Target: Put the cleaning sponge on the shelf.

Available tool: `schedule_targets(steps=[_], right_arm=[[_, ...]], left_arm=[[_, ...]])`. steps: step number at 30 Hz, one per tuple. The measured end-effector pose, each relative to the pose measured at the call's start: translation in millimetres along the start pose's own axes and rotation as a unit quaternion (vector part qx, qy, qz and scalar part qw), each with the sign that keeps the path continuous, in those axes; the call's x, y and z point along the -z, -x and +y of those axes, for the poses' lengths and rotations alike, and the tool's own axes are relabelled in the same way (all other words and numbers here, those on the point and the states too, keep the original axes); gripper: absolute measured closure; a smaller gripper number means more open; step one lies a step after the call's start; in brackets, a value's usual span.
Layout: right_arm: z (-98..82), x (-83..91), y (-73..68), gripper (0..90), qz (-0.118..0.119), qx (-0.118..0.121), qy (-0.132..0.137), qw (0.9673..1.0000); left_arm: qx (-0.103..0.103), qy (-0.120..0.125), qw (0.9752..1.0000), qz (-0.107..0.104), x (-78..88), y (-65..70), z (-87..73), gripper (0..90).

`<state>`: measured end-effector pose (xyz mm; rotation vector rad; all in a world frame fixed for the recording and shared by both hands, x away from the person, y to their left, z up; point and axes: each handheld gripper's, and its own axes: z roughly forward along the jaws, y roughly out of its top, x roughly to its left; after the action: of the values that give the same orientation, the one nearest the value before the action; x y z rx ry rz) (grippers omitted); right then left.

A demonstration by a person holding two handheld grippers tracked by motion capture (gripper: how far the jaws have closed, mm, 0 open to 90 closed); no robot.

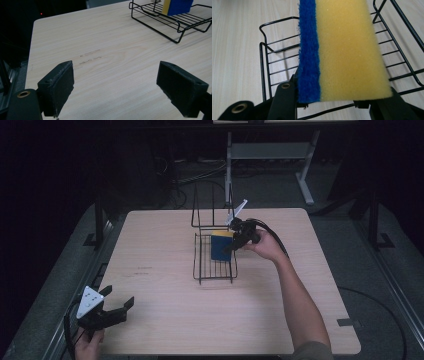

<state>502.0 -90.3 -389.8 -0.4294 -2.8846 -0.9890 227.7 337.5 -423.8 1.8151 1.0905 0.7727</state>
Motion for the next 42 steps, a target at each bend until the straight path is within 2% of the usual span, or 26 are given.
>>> schedule_targets(steps=[9,16,21,27,36,42], right_arm=[[0.5,-0.1,-1.3,53.6,-0.003,0.000,-0.001,1.0000],[1.3,-1.3,-2.3,48.5,-0.006,0.002,-0.002,1.0000],[1.5,-3.3,-3.1,41.4,-0.010,-0.003,-0.007,0.9999],[2.2,-3.6,-4.0,38.5,-0.011,-0.004,-0.005,0.9999],[1.6,3.6,-6.3,29.1,-0.017,-0.009,-0.001,0.9998],[-0.6,7.8,-7.5,26.6,-0.019,-0.013,0.003,0.9997]], left_arm=[[-0.001,0.000,1.0000,0.000,0.3,0.2,0.2,13.9],[0.000,0.000,1.0000,0.001,0.5,0.2,0.2,13.9],[-0.002,0.001,1.0000,-0.001,0.6,0.7,0.7,13.9],[-0.001,0.001,1.0000,0.000,0.9,0.6,0.7,13.9],[-0.002,0.001,1.0000,-0.001,0.0,2.0,1.1,13.9],[-0.004,0.000,1.0000,-0.002,-0.4,2.6,1.2,13.9]])
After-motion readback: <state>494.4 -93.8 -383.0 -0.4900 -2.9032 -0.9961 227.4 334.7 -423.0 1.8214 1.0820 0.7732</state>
